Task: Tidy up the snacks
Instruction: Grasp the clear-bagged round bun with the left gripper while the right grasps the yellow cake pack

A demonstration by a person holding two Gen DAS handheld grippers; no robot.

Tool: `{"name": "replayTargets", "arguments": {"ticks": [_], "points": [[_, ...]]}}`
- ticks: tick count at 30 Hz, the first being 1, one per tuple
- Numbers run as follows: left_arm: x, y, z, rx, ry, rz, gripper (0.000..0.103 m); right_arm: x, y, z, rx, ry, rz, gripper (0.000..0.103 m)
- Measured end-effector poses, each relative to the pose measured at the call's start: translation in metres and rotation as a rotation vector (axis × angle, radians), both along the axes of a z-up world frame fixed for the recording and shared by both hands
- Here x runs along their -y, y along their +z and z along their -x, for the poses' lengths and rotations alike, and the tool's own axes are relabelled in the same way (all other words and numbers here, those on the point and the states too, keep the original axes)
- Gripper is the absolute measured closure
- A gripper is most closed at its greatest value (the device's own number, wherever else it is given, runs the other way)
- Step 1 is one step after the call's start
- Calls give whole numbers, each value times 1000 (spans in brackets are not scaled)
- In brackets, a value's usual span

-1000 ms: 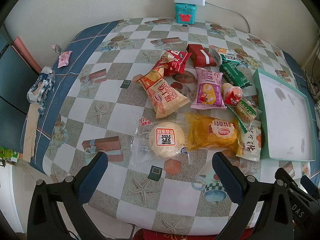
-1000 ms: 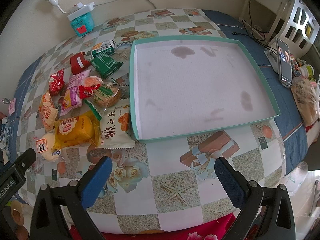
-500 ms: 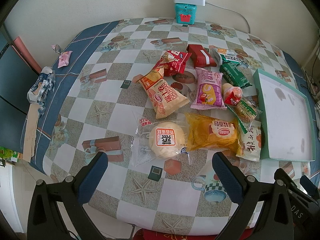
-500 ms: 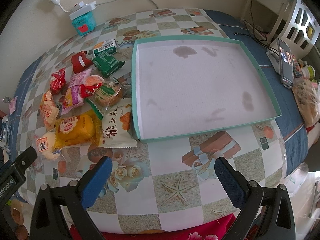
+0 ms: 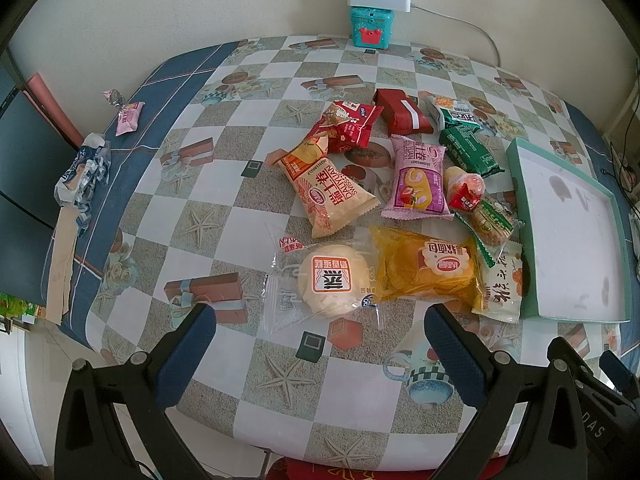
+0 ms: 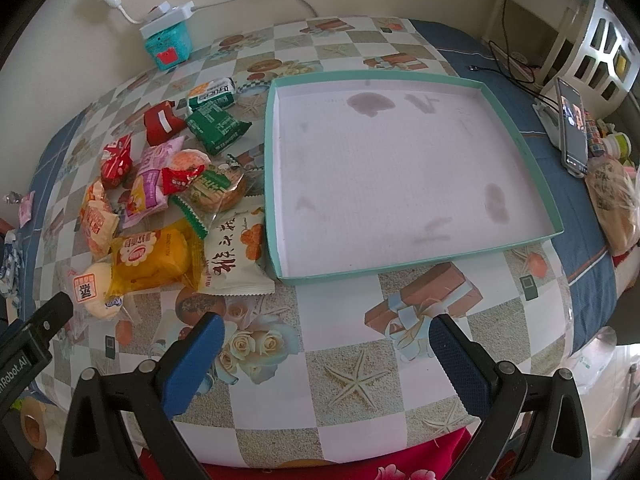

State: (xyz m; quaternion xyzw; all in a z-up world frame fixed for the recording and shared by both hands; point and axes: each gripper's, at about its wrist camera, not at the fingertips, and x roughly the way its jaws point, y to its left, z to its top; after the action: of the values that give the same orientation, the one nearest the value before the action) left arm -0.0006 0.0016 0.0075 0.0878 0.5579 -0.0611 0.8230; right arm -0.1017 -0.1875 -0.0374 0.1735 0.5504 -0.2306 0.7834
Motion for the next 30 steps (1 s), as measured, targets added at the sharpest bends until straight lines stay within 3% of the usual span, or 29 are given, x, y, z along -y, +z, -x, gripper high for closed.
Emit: {"name": "replayTargets", "arguments": {"ticks": [8, 18, 23, 30], "points": [[-3, 2, -2, 2, 14, 9, 0, -3, 2, -2, 15, 18, -4, 0], [-58, 3, -25, 5, 233, 94, 0, -18, 9, -28, 130, 103, -100, 0], [-65, -11, -32, -40, 251, 115, 0, -33, 2, -51, 168, 164, -157, 0], [-56, -38, -48, -149, 243, 181, 0, -41, -12, -64, 130, 180, -160, 0]]}}
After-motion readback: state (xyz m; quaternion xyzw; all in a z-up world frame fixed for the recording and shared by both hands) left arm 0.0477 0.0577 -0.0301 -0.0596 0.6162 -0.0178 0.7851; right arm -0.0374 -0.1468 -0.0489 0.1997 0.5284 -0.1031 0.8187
